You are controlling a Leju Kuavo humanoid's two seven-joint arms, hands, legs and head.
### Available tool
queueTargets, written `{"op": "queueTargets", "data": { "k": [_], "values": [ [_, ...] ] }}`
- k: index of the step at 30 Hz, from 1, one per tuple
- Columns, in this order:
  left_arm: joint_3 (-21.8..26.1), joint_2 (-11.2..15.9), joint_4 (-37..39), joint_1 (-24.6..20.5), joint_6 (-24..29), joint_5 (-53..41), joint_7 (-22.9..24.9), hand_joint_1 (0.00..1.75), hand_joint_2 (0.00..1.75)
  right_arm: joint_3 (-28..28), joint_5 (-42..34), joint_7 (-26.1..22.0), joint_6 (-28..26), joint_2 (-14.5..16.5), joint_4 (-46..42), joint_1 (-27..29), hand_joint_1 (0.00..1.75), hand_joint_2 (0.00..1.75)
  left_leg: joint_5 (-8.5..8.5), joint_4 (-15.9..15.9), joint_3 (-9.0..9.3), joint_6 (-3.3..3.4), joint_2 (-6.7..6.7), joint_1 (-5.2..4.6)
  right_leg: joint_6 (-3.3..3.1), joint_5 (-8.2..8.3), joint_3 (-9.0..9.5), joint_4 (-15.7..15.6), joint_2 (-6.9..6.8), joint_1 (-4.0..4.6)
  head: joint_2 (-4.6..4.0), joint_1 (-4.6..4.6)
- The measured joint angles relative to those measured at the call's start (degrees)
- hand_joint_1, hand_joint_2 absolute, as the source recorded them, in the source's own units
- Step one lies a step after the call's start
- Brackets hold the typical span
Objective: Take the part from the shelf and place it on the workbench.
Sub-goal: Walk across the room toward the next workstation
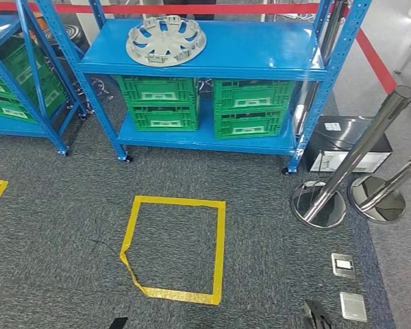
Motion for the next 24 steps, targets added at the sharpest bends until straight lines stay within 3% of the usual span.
{"op": "queueTargets", "data": {
  "k": [1, 5, 12, 16, 18, 20, 22, 24],
  "values": [
    [0.0, 0.0, 0.0, 0.0, 0.1, 0.1, 0.1, 0.0, 0.0, 0.0, 0.0, 0.2, 0.0, 0.0, 0.0, 0.0, 0.0, 0.0, 0.0, 0.0, 0.0, 0.0, 0.0, -0.01, 0.01, 0.01, 0.02, 0.0, 0.0, -0.01, 0.0, 0.0],
    [0.0, 0.0, 0.0, 0.0, 0.2, 0.2, 0.5, 0.0, 1.75, 0.1, 0.0, 1.0, -0.1, 0.0, 0.0, 0.0, 0.0, 0.0, 0.0, 0.0, 0.0, 0.0, -0.01, 0.0, 0.04, 0.06, 0.11, -0.2, 0.0, -0.01, 0.0, 0.11],
    [0.0, 0.1, 0.0, 0.0, 0.2, 0.4, 1.2, 0.0, 1.75, 0.6, 0.2, 1.6, -0.2, 0.0, 0.0, 0.0, 0.0, 0.0, -0.01, 0.0, -0.01, 0.02, -0.01, -0.02, 0.08, 0.09, 0.16, -0.3, 0.0, -0.02, 0.0, 0.28],
    [0.0, 0.1, 0.0, 0.0, 0.2, -0.1, 2.0, 0.0, 1.75, 1.0, 0.5, 1.6, -0.2, 0.0, 0.0, 0.0, 0.0, 1.75, -0.02, 0.0, 0.0, 0.02, -0.01, -0.01, 0.08, 0.1, 0.18, -0.3, 0.0, -0.03, 0.0, 0.33],
    [0.0, 0.1, 0.0, 0.0, -1.0, -4.7, 2.2, 0.0, 0.87, 1.2, 3.2, 1.2, 1.0, 0.0, 0.0, 0.0, 0.0, 0.87, -0.02, 0.0, 0.0, 0.03, -0.01, -0.01, 0.08, 0.1, 0.17, -0.3, 0.0, -0.03, 0.0, 0.33],
    [0.0, 0.2, 0.0, 0.1, -3.9, -18.3, 1.0, 0.0, 0.0, 1.3, 8.8, 0.6, 3.5, 0.0, 0.0, 0.0, 0.0, 0.0, -0.02, 0.0, 0.0, 0.03, -0.01, -0.01, 0.08, 0.1, 0.17, -0.3, 0.0, -0.03, 0.0, 0.33],
    [-0.1, 0.2, 0.0, 0.0, -6.0, -34.6, -0.3, 0.0, 0.0, 1.5, 12.7, 0.3, 5.2, 0.0, 0.0, 0.0, 0.0, 0.0, -0.02, 0.0, 0.0, 0.03, -0.01, 0.0, 0.08, 0.1, 0.19, -0.3, 0.0, -0.03, 0.0, 0.35],
    [-0.2, 0.2, 0.0, 0.0, -6.5, -43.0, -0.7, 0.0, 0.0, 1.6, 13.6, 0.2, 5.6, 0.0, 0.0, 0.0, 0.0, 0.0, -0.02, 0.0, 0.0, 0.03, -0.01, 0.0, 0.07, 0.11, 0.19, -0.3, -0.01, -0.03, 0.0, 0.36]
  ]
}}
